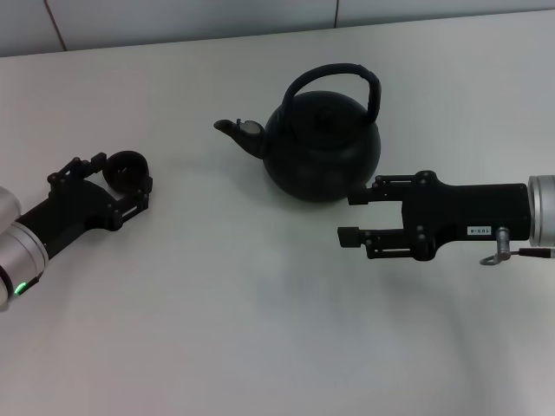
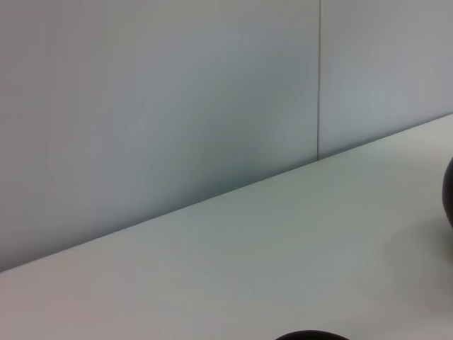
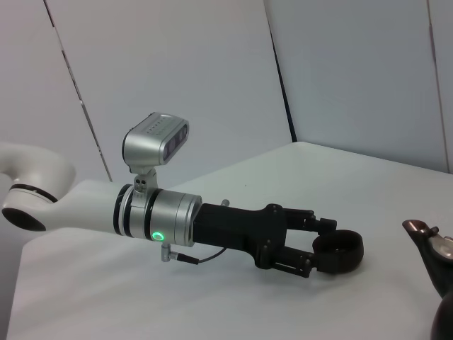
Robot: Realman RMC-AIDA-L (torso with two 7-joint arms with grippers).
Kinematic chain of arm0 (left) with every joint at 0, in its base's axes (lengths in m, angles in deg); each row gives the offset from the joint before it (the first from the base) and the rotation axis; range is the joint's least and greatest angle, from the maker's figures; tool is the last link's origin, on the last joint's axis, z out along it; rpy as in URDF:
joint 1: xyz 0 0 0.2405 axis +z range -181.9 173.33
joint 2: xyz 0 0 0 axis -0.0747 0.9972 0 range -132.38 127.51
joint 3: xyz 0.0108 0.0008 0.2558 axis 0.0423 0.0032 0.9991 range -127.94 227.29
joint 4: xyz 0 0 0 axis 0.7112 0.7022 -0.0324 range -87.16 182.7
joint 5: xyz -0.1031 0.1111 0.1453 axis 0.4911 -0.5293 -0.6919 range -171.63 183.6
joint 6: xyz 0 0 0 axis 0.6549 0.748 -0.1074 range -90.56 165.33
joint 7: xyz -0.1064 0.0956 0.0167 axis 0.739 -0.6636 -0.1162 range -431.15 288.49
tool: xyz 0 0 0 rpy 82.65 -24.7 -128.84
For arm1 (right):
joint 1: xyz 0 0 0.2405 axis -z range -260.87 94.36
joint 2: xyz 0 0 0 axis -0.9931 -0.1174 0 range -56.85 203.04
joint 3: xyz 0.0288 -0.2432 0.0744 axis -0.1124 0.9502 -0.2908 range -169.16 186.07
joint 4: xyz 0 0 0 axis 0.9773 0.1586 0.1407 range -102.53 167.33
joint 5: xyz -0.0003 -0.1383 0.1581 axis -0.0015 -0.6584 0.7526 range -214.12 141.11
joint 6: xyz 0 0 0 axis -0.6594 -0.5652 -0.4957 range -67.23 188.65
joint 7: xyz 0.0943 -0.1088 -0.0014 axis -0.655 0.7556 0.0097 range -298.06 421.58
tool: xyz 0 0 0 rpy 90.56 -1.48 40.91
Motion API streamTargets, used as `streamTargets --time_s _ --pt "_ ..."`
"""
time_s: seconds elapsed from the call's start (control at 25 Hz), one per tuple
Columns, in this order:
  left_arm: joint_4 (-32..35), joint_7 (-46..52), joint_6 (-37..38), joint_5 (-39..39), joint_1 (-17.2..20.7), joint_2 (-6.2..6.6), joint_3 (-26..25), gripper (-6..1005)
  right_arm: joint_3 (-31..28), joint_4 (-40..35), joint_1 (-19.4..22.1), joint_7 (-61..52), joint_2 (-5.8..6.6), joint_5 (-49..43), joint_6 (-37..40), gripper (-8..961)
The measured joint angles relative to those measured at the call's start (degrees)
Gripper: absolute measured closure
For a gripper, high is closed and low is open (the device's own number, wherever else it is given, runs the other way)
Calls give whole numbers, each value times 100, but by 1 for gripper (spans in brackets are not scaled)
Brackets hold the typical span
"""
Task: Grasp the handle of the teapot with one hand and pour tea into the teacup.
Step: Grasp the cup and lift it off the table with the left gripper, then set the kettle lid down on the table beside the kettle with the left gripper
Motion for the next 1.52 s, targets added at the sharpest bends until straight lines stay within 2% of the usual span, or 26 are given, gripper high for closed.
streamTargets --time_s 0.72,0.8,0.92,1.08,1.52 --pt "4 93 250 -3 -52 0 51 327 1 2 0 -36 0 0 0 275" --pt "66 357 506 -7 -74 0 345 327 0 2 0 -37 -2 0 1 275" --pt "112 489 603 -8 -87 0 495 327 1 2 0 -39 -8 1 1 275" --pt "263 738 844 -10 -95 0 1064 327 17 1 -26 -39 -10 4 1 275" --pt "300 740 1031 -8 -46 1 1347 327 47 1 -46 -43 -9 10 1 274"
